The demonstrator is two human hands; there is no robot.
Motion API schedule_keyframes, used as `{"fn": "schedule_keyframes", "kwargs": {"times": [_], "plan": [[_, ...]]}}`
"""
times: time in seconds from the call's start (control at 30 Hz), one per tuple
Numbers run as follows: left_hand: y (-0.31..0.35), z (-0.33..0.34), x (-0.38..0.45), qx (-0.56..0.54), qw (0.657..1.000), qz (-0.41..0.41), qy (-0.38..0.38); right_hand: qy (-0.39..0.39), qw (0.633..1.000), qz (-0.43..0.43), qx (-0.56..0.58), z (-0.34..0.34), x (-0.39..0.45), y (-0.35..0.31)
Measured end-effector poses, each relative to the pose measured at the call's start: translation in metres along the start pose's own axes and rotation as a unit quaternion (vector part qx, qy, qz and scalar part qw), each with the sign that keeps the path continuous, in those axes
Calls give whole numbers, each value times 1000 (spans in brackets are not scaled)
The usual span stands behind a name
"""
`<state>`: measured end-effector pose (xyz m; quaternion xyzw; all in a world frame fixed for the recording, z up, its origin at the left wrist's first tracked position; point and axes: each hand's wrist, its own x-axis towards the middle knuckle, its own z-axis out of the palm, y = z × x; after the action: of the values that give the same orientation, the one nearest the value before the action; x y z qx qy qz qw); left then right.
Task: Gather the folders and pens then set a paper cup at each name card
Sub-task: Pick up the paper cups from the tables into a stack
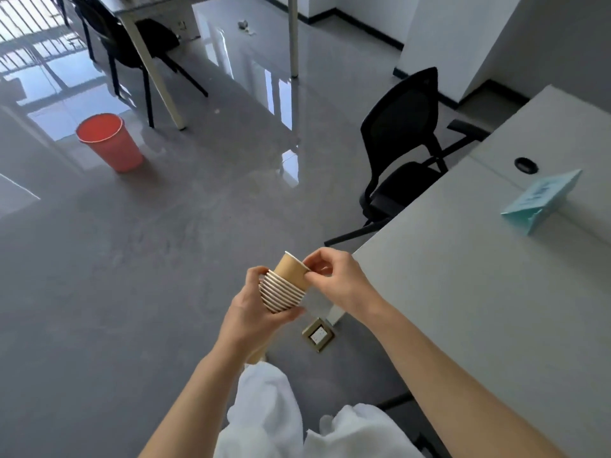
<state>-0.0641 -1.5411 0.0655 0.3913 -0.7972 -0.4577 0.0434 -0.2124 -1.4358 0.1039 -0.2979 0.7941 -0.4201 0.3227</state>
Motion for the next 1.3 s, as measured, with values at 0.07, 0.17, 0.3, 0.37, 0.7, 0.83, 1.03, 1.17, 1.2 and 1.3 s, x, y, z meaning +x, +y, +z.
{"fn": "schedule_keyframes", "kwargs": {"times": [0.07,0.17,0.3,0.37,0.7,0.83,1.03,1.17,1.2,1.3], "plan": [[-1,-23,32,21,1000,3,-15,26,999,23,32,7,28,-15],[0,-49,70,61,998,24,-24,68,996,43,50,14,60,-32],[8,-76,140,80,993,52,-63,131,987,71,67,12,106,-49],[18,-78,172,88,990,67,-91,169,979,85,74,4,122,-49],[108,-20,296,116,967,138,-181,460,865,137,147,-96,180,19],[155,4,345,140,957,178,-180,511,833,182,107,-149,209,60],[218,46,388,138,948,207,-196,515,820,242,-55,-222,238,118],[244,83,406,140,938,223,-224,474,808,298,-182,-259,246,155],[249,89,408,138,937,224,-231,463,805,311,-203,-264,246,162],[258,107,417,145,929,233,-250,441,799,341,-228,-277,246,180]]}}
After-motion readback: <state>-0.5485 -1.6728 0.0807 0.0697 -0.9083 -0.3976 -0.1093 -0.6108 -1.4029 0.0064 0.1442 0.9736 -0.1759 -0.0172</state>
